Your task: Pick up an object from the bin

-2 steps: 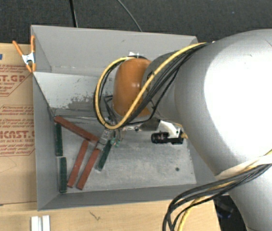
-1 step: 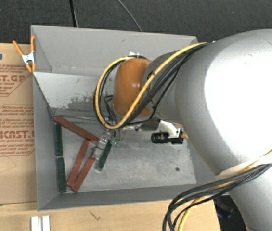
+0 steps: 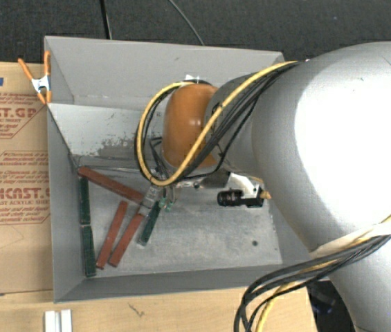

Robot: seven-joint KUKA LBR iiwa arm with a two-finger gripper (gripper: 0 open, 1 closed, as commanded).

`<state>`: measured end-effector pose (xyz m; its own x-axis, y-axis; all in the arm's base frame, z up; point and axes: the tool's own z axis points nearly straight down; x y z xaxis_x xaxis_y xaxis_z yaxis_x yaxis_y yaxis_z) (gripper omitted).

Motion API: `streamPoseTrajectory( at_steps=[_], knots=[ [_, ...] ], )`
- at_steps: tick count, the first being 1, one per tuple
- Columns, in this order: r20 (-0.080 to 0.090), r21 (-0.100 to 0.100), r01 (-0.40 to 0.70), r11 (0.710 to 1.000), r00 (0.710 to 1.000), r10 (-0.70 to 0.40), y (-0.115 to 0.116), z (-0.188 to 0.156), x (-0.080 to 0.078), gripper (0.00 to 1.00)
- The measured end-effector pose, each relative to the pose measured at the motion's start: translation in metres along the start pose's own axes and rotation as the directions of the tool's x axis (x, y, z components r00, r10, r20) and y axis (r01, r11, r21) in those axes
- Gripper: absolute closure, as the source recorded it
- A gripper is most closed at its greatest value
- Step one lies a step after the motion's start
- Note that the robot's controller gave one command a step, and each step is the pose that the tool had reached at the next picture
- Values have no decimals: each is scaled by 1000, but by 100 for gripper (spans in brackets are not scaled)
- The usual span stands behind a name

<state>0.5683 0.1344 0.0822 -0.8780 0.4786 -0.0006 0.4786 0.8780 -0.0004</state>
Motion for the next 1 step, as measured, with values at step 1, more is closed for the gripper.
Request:
streamPoseTrajectory(
  at_steps=[1],
  knots=[
    [0,0,0,1000,1000,0,0,0,0,0]
  ],
)
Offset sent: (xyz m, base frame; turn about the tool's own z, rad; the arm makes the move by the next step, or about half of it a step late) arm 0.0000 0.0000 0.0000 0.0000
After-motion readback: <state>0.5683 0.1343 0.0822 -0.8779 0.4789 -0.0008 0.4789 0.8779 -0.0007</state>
